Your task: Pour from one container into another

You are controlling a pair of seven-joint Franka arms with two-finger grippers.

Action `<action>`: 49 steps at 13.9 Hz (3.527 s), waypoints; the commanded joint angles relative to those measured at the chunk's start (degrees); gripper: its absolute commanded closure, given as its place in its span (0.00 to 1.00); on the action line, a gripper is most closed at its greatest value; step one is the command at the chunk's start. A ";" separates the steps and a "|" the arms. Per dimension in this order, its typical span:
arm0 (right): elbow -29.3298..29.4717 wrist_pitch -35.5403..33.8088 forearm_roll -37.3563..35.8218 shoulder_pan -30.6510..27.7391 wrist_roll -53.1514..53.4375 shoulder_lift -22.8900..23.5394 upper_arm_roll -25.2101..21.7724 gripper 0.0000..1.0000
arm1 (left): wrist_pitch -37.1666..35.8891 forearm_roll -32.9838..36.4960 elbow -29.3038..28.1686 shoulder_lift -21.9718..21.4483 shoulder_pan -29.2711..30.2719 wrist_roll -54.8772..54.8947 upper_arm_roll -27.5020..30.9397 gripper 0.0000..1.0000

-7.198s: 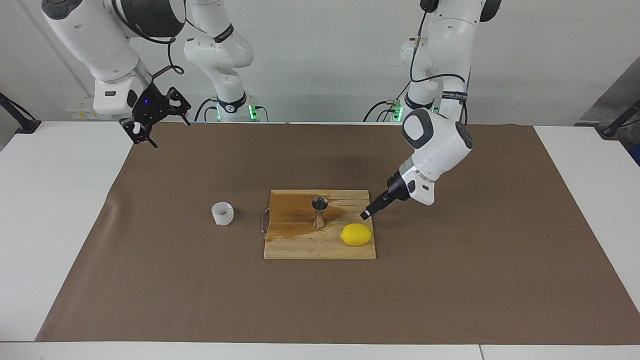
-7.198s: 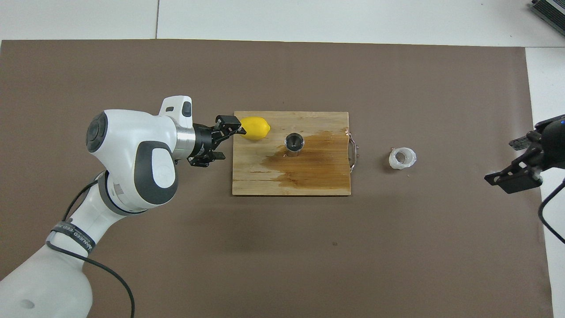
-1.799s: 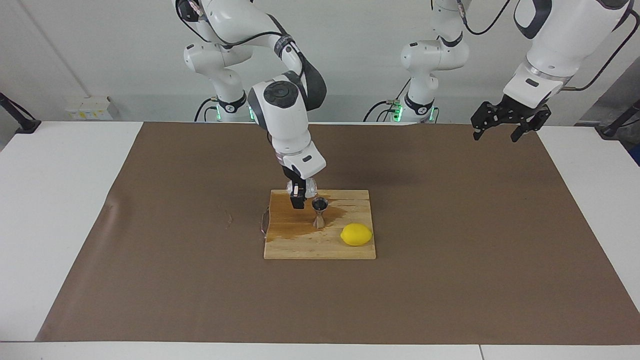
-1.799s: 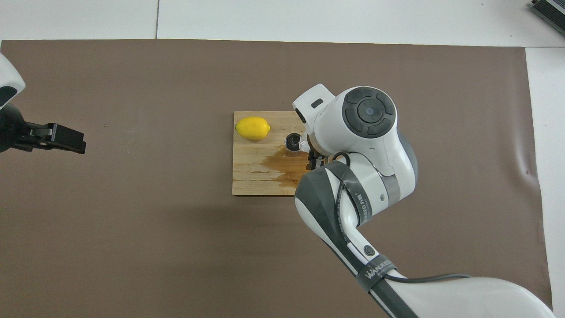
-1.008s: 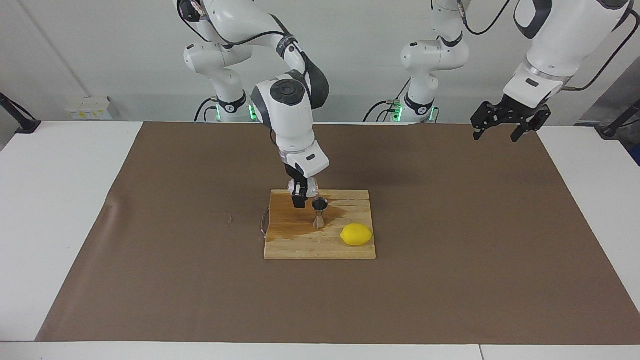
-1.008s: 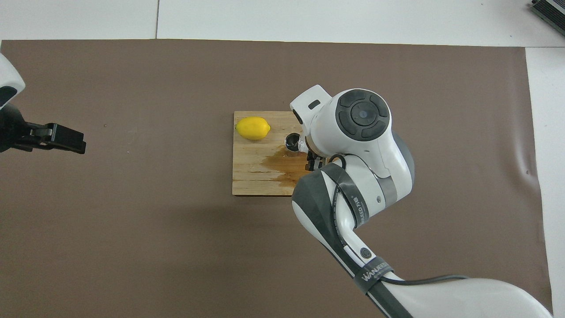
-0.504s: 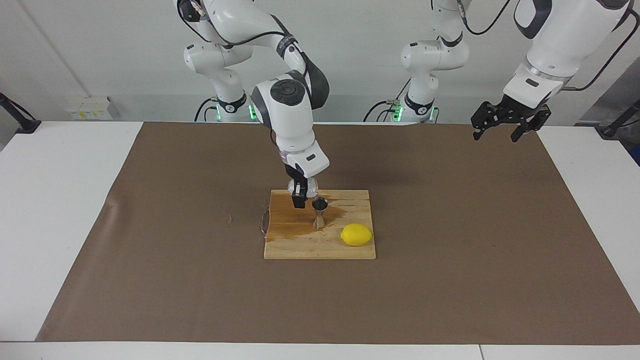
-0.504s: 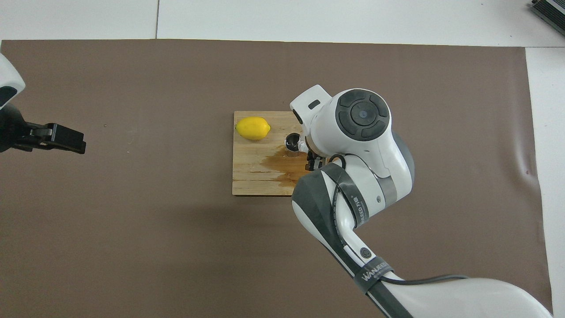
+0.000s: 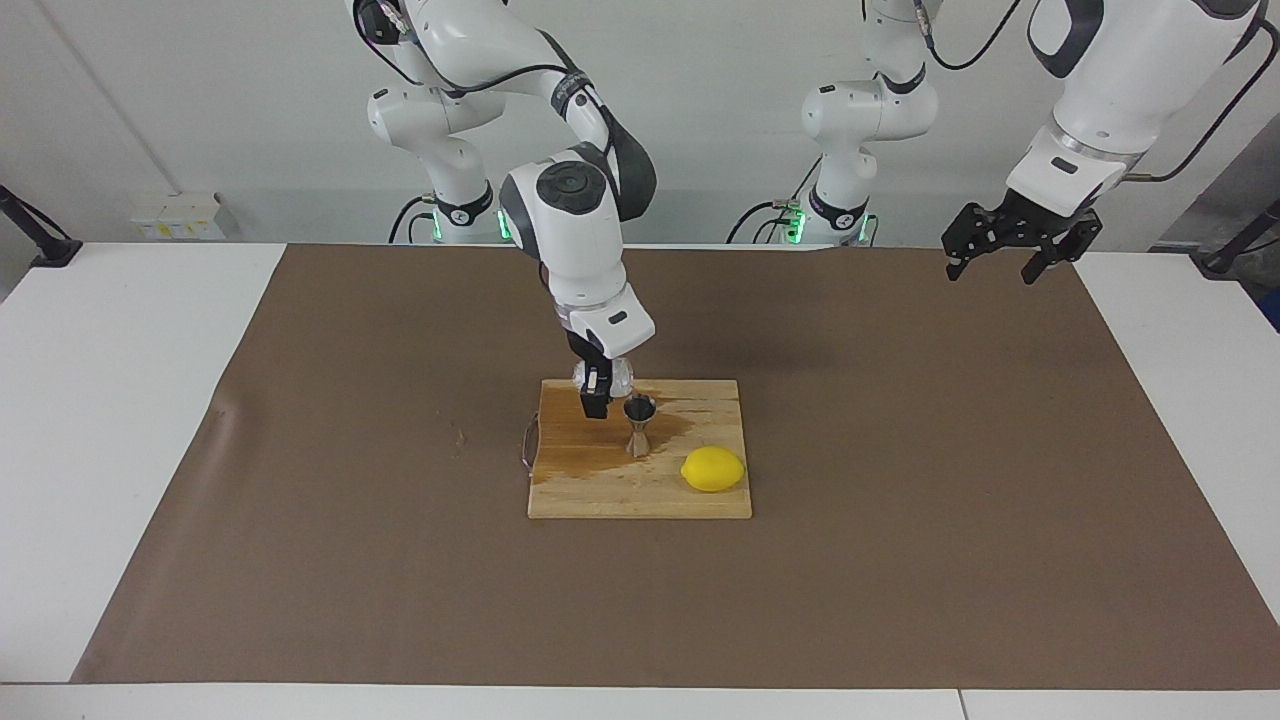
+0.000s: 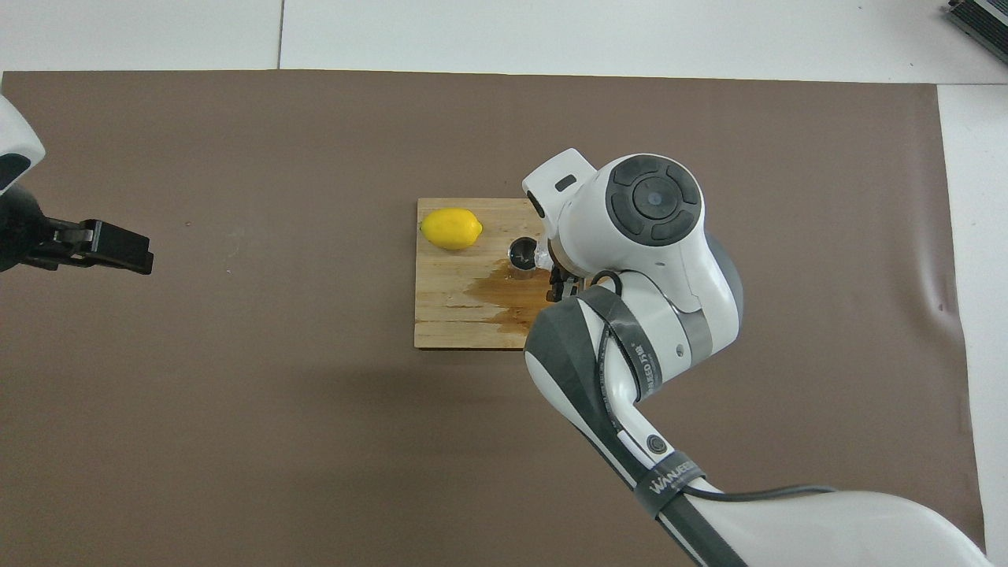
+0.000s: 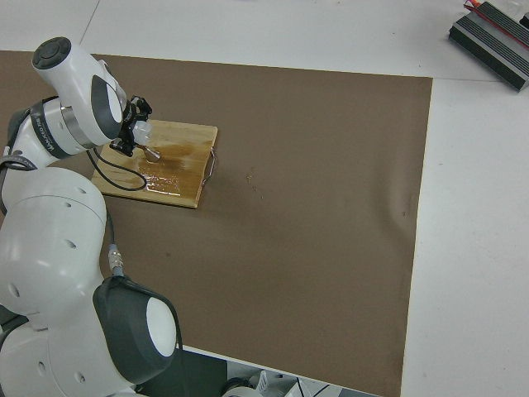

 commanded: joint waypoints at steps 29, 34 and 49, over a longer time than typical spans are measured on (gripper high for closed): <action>-16.70 -11.65 55.44 -38.04 -86.19 5.71 0.65 1.00 | -0.80 0.64 0.06 0.00 -0.33 0.20 0.37 0.00; -17.50 -11.91 55.53 -40.23 -90.67 6.85 0.74 1.00 | -0.89 0.64 0.06 0.00 -0.33 0.20 0.37 0.00; -17.41 -11.91 59.13 -39.44 -91.57 7.91 0.74 0.00 | -0.89 0.64 0.06 0.00 -0.33 0.20 0.37 0.00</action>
